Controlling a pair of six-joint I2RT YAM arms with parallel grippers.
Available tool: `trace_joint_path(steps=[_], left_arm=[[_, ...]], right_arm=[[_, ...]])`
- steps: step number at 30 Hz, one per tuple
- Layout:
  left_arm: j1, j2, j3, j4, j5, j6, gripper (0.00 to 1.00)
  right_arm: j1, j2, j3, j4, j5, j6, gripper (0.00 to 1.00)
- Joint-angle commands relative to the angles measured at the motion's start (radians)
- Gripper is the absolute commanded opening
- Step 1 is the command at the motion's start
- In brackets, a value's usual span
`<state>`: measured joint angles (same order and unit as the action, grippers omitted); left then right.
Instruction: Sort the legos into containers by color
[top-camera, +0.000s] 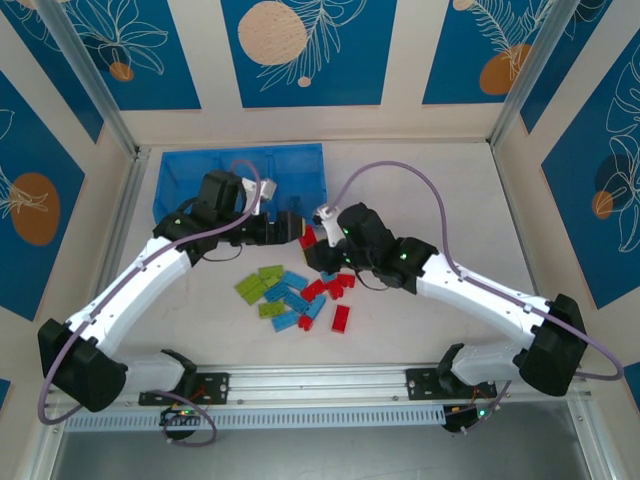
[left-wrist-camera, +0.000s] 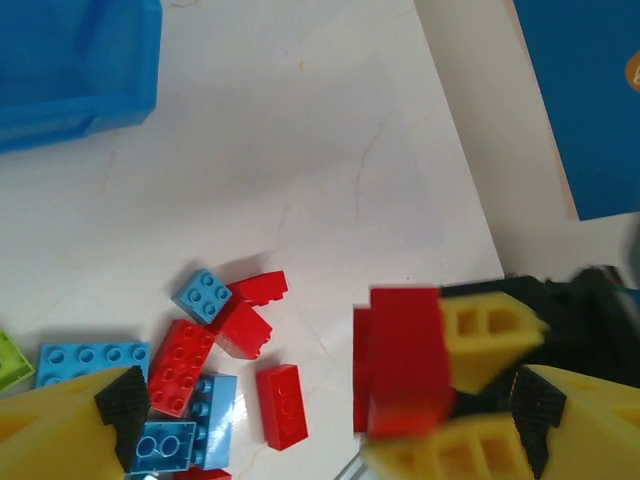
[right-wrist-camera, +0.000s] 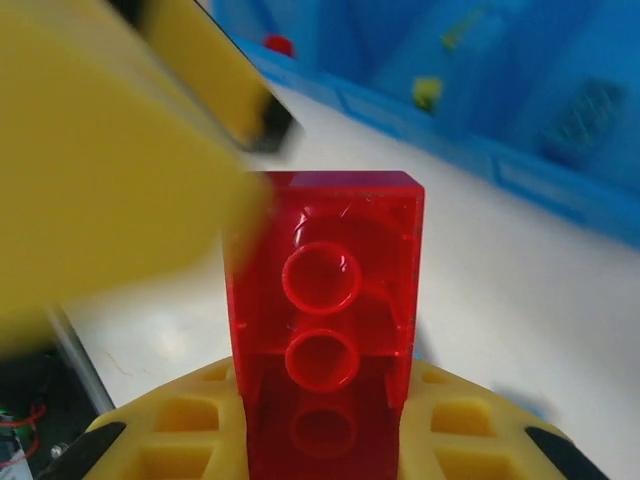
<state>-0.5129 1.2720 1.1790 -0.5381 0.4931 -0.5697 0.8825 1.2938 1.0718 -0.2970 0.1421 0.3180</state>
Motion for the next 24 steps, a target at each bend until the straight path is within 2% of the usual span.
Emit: trace_joint_path(steps=[1, 5, 8, 10, 12, 14, 15, 17, 18, 22, 24], left_arm=[[-0.006, 0.002, 0.020, 0.000, 0.010, -0.061, 0.92], [-0.006, -0.004, -0.033, 0.035, 0.039, -0.080, 0.79], [-0.007, -0.002, -0.054, 0.063, 0.072, -0.096, 0.58], [-0.007, -0.003, -0.057, 0.075, 0.079, -0.100, 0.39], [-0.007, -0.007, -0.055, 0.090, 0.089, -0.099, 0.27], [-0.007, -0.015, -0.050, 0.094, 0.072, -0.091, 0.13], [-0.005, -0.023, -0.049, 0.089, 0.044, -0.083, 0.07], [0.008, -0.041, -0.039, 0.075, -0.030, -0.056, 0.00], [0.028, -0.048, -0.031, 0.063, -0.079, -0.035, 0.00], [0.156, -0.038, 0.036, 0.008, -0.337, 0.052, 0.00], [0.266, -0.003, 0.061, 0.035, -0.397, 0.051, 0.00]], right_arm=[[0.015, 0.048, 0.047, 0.047, -0.067, -0.087, 0.15], [0.018, 0.082, 0.089, 0.037, -0.067, -0.080, 0.16], [0.026, 0.080, 0.090, 0.056, -0.086, -0.080, 0.16], [0.034, 0.082, 0.095, 0.052, -0.089, -0.081, 0.16], [0.039, 0.083, 0.096, 0.048, -0.088, -0.078, 0.18], [0.040, 0.081, 0.091, 0.044, -0.086, -0.071, 0.24], [0.041, 0.074, 0.086, 0.041, -0.079, -0.064, 0.32], [0.041, 0.051, 0.071, 0.035, -0.045, -0.043, 0.49], [0.039, 0.033, 0.056, 0.034, -0.018, -0.027, 0.57], [0.028, -0.041, -0.015, 0.057, 0.047, 0.029, 0.64], [0.010, -0.063, -0.043, 0.059, 0.084, 0.069, 0.66]])
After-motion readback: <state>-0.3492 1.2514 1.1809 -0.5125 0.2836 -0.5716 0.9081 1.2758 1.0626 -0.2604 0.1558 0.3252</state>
